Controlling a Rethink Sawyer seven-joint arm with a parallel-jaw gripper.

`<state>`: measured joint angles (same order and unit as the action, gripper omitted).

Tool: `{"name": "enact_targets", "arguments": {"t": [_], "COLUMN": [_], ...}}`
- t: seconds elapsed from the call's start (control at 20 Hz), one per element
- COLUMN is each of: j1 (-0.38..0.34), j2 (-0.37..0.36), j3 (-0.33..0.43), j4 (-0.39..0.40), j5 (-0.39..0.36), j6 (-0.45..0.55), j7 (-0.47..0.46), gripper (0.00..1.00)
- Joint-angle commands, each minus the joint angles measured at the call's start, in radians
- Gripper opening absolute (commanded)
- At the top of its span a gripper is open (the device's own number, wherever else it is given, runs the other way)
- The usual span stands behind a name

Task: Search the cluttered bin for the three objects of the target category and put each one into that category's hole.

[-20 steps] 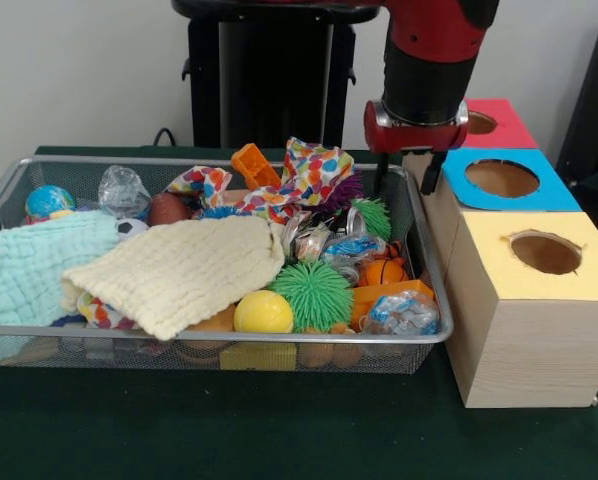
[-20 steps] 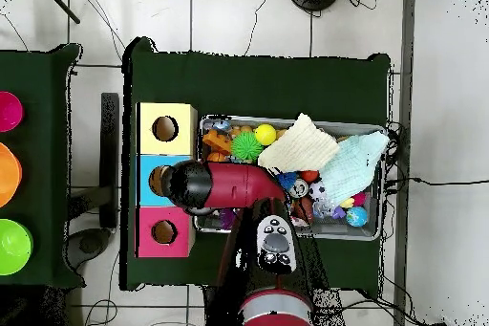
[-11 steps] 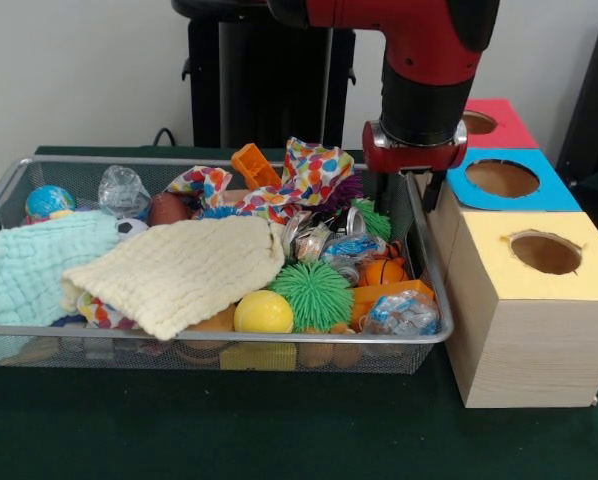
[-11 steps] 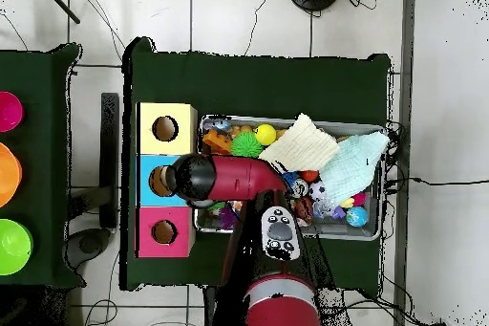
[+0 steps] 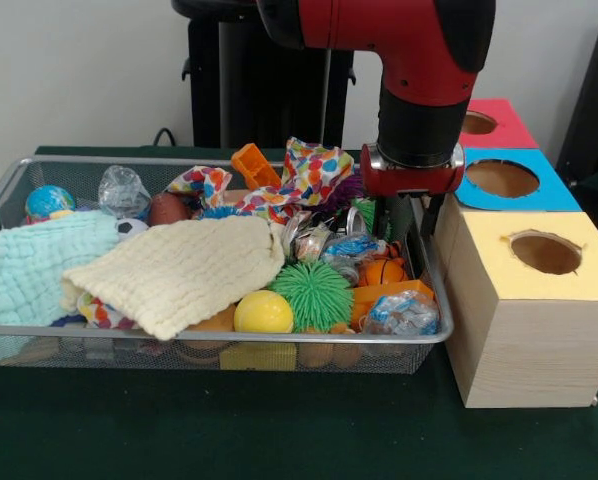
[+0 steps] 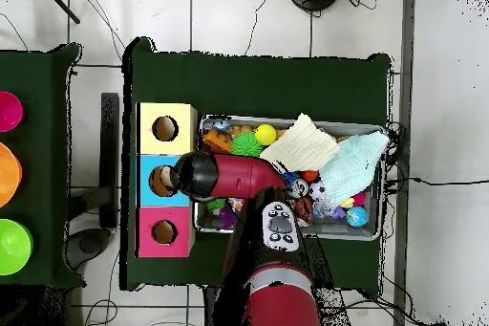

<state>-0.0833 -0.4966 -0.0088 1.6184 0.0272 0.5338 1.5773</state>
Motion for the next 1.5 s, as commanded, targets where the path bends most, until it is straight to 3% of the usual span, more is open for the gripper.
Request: {"name": "enact_targets", "arguments": {"t": [0.05, 0.25, 0.45, 1.15, 1.5], "j1": [0.008, 0.039, 0.028, 0.043, 0.027], "j2": [0.069, 0.088, 0.090, 0.062, 0.059], "j3": [-0.030, -0.078, -0.073, -0.107, -0.111], "j4": [-0.065, -0.073, -0.089, -0.048, -0.093], "j5": [0.091, 0.151, 0.139, 0.204, 0.211], "j6": [-0.087, -0.106, -0.096, -0.081, -0.010], "j7": [0.326, 0.386, 0.293, 0.288, 0.253], "gripper": [1.00, 1.00, 1.00, 1.00, 1.00]}}
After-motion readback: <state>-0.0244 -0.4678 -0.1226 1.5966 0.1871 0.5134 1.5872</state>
